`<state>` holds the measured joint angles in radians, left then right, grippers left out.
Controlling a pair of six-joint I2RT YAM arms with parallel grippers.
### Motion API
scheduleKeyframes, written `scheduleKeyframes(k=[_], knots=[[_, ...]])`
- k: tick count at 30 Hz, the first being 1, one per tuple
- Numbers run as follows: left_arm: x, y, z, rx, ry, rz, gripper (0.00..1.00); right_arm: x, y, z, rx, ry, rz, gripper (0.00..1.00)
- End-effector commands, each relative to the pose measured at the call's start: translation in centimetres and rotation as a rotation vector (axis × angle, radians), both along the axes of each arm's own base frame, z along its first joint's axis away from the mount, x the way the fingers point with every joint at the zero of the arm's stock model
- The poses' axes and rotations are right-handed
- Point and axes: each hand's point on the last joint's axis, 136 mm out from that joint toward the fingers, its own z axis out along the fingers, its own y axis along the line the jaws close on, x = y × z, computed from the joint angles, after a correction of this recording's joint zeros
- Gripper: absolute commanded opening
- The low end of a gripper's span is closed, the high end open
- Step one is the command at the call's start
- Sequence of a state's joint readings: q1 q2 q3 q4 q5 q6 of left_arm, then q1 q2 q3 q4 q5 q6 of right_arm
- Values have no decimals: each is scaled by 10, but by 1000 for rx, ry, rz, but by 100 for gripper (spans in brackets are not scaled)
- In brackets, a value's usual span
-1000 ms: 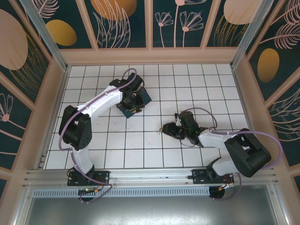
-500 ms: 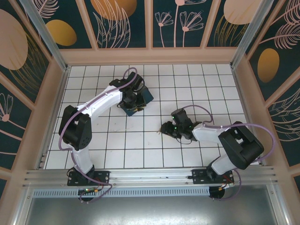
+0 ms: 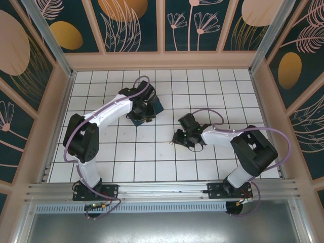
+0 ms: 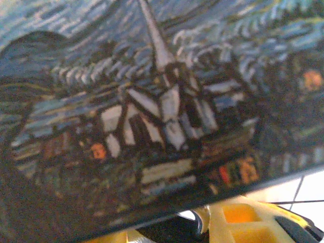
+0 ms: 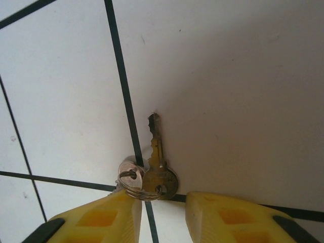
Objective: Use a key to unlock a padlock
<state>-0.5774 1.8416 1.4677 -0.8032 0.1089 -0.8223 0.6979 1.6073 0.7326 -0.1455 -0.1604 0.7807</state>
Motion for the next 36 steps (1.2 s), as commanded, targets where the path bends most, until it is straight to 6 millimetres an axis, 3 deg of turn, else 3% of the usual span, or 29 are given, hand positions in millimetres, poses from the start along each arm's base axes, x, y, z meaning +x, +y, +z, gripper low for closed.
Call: scheduleKeyframes(k=[1, 8, 11, 20, 26, 30, 36], knots=[[1, 7, 5, 33, -61, 1, 32, 28, 5, -23, -63, -109, 1, 28], [-10, 6, -38, 116, -97, -21, 32, 36, 9, -25, -70, -116, 6, 25], [-14, 11, -52, 163, -113, -29, 34, 38, 12, -20, -55, -127, 11, 30], [-24, 16, -75, 182, -94, -29, 40, 36, 10, 18, 61, -157, 9, 37], [-25, 25, -88, 237, -92, -25, 52, 42, 2, 44, 104, -204, -1, 38], [-29, 26, -72, 217, -100, -20, 60, 39, -6, 44, 112, -198, -20, 39], [-35, 9, -12, 92, -150, -75, 65, 38, -16, 36, 156, -181, -45, 37]])
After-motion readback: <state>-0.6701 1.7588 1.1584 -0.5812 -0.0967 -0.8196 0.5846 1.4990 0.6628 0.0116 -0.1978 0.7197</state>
